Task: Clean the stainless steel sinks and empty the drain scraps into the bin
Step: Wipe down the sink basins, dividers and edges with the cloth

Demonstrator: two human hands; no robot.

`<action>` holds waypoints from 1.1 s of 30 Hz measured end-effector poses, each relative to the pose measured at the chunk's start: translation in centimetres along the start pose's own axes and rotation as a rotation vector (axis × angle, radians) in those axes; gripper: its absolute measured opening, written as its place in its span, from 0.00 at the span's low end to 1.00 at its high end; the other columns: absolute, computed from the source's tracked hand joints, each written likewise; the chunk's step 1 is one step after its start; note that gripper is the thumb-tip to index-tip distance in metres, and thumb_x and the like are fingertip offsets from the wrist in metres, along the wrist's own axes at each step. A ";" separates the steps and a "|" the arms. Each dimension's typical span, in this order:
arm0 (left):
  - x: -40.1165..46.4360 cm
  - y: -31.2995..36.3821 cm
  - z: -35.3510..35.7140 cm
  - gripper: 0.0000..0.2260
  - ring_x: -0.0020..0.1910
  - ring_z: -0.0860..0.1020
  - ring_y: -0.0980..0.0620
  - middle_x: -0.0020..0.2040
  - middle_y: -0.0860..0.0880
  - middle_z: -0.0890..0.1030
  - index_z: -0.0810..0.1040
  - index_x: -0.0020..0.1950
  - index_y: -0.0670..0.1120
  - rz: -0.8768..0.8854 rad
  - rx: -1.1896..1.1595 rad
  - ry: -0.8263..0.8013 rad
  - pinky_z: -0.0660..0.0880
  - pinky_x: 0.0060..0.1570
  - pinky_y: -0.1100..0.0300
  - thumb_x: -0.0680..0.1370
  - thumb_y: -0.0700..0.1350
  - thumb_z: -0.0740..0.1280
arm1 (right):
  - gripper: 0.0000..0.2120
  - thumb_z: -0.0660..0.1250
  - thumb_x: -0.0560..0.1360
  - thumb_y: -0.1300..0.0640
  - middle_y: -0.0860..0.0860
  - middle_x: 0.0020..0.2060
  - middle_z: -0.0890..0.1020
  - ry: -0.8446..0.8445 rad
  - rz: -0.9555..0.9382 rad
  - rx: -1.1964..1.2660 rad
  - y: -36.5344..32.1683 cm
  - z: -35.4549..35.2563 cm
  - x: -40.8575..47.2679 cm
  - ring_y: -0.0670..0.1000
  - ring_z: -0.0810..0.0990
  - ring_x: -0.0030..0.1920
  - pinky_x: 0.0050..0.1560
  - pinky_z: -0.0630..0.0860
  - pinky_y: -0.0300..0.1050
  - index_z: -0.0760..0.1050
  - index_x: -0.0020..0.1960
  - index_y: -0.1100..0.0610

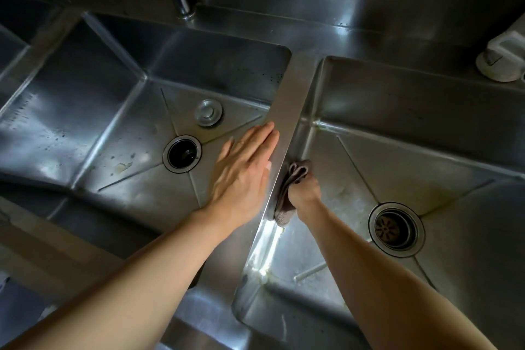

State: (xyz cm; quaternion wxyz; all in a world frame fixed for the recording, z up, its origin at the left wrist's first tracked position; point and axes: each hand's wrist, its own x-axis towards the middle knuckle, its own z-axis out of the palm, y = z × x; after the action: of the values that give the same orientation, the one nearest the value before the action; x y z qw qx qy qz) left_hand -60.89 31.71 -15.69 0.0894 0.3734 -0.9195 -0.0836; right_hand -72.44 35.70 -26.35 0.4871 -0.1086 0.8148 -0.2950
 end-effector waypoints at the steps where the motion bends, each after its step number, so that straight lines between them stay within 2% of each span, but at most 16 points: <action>1: 0.0 0.1 -0.1 0.22 0.69 0.69 0.47 0.71 0.47 0.70 0.71 0.70 0.43 -0.008 0.016 -0.003 0.69 0.64 0.43 0.77 0.44 0.52 | 0.17 0.57 0.74 0.68 0.60 0.56 0.79 -0.009 -0.016 0.030 -0.3 -0.4 -0.8 0.59 0.77 0.57 0.58 0.75 0.49 0.72 0.61 0.62; 4: -0.4 0.3 -0.7 0.22 0.69 0.70 0.46 0.71 0.46 0.71 0.73 0.69 0.43 -0.024 0.015 -0.010 0.70 0.62 0.41 0.76 0.45 0.53 | 0.16 0.55 0.70 0.75 0.58 0.45 0.81 -0.089 -0.077 0.132 -0.6 -1.7 -3.8 0.58 0.80 0.52 0.53 0.78 0.51 0.77 0.49 0.63; 6: -1.6 0.7 -1.2 0.23 0.71 0.68 0.47 0.72 0.47 0.70 0.72 0.69 0.43 -0.017 0.001 -0.002 0.71 0.62 0.41 0.76 0.43 0.53 | 0.17 0.56 0.68 0.78 0.56 0.39 0.81 -0.177 -0.150 0.214 -1.1 -3.2 -6.4 0.58 0.81 0.49 0.50 0.79 0.52 0.76 0.42 0.60; 10: -4.7 1.2 -1.8 0.23 0.71 0.66 0.50 0.71 0.48 0.70 0.71 0.70 0.43 -0.028 0.009 0.001 0.69 0.63 0.45 0.76 0.42 0.53 | 0.15 0.62 0.71 0.75 0.58 0.48 0.83 -0.320 -0.240 0.278 -1.5 -4.7 -9.7 0.55 0.82 0.51 0.55 0.78 0.52 0.76 0.54 0.62; 13: -5.5 1.1 -1.7 0.23 0.70 0.69 0.48 0.72 0.47 0.69 0.70 0.71 0.42 -0.031 0.007 -0.030 0.70 0.63 0.49 0.77 0.43 0.53 | 0.17 0.63 0.71 0.72 0.56 0.48 0.82 -0.230 -0.233 0.223 -0.9 -3.4 -8.8 0.53 0.81 0.50 0.56 0.77 0.48 0.74 0.57 0.61; 16: -5.7 1.0 -1.3 0.23 0.71 0.67 0.49 0.73 0.47 0.67 0.67 0.72 0.42 -0.028 0.017 -0.040 0.67 0.65 0.53 0.78 0.43 0.52 | 0.19 0.60 0.70 0.69 0.55 0.50 0.81 -0.175 -0.173 0.082 1.0 -1.2 -5.8 0.53 0.79 0.51 0.56 0.76 0.45 0.74 0.59 0.60; 20: -5.9 0.9 -1.2 0.23 0.71 0.67 0.48 0.74 0.47 0.67 0.67 0.73 0.42 -0.033 0.005 -0.037 0.66 0.66 0.49 0.78 0.42 0.52 | 0.22 0.61 0.73 0.64 0.56 0.57 0.79 -0.193 -0.050 -0.035 3.5 0.7 -2.0 0.56 0.78 0.57 0.61 0.74 0.50 0.70 0.66 0.57; 24: -5.9 0.6 -1.1 0.23 0.73 0.64 0.49 0.75 0.47 0.65 0.65 0.74 0.42 -0.033 -0.017 -0.038 0.66 0.68 0.48 0.78 0.43 0.51 | 0.20 0.60 0.76 0.62 0.60 0.62 0.76 -0.183 -0.010 -0.151 3.5 0.9 -0.3 0.59 0.75 0.62 0.64 0.72 0.49 0.68 0.68 0.62; 26: -5.9 0.6 -1.1 0.23 0.73 0.63 0.49 0.75 0.47 0.65 0.65 0.74 0.42 -0.033 -0.020 -0.039 0.66 0.68 0.50 0.78 0.43 0.51 | 0.17 0.59 0.77 0.63 0.59 0.61 0.77 -0.193 -0.002 -0.136 3.2 0.6 -0.7 0.58 0.76 0.60 0.61 0.73 0.47 0.70 0.65 0.62; 28: -5.9 0.6 -1.1 0.23 0.73 0.64 0.48 0.75 0.46 0.65 0.66 0.73 0.41 -0.023 -0.002 -0.057 0.67 0.67 0.48 0.78 0.43 0.52 | 0.16 0.58 0.75 0.68 0.59 0.55 0.80 -0.230 -0.035 -0.047 2.8 -0.2 -2.2 0.57 0.78 0.56 0.59 0.75 0.49 0.74 0.59 0.60; 30: -5.8 0.7 -1.3 0.23 0.72 0.65 0.47 0.74 0.46 0.65 0.66 0.73 0.42 -0.035 0.030 -0.076 0.68 0.65 0.44 0.78 0.43 0.52 | 0.19 0.56 0.70 0.76 0.62 0.49 0.81 -0.318 -0.087 0.044 2.2 -1.4 -4.7 0.61 0.80 0.53 0.58 0.76 0.60 0.75 0.54 0.61; 31: -5.8 0.8 -1.5 0.23 0.72 0.66 0.47 0.74 0.47 0.66 0.66 0.73 0.42 -0.046 0.041 -0.079 0.69 0.64 0.43 0.78 0.44 0.52 | 0.19 0.56 0.68 0.79 0.66 0.48 0.80 -0.387 -0.117 0.094 1.8 -2.1 -6.1 0.65 0.79 0.52 0.56 0.75 0.66 0.74 0.53 0.66; 32: -5.9 0.9 -1.7 0.23 0.71 0.66 0.47 0.74 0.47 0.66 0.67 0.72 0.42 -0.056 0.042 -0.080 0.69 0.64 0.43 0.78 0.44 0.52 | 0.19 0.56 0.66 0.81 0.70 0.49 0.78 -0.457 -0.148 0.150 1.5 -2.8 -7.4 0.68 0.78 0.53 0.55 0.74 0.68 0.73 0.54 0.69; 33: -6.3 1.2 -1.9 0.22 0.71 0.66 0.47 0.74 0.46 0.67 0.68 0.72 0.42 -0.064 0.037 -0.076 0.69 0.64 0.44 0.78 0.44 0.53 | 0.21 0.57 0.66 0.81 0.70 0.51 0.78 -0.515 -0.163 0.203 1.2 -3.5 -8.7 0.67 0.78 0.54 0.54 0.76 0.66 0.72 0.57 0.70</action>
State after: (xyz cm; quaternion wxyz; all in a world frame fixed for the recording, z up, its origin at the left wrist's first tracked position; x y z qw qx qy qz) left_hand -56.83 36.75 -14.19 0.0446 0.4007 -0.9113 -0.0834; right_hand -70.87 42.05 -19.48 0.6611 -0.1958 0.6191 -0.3760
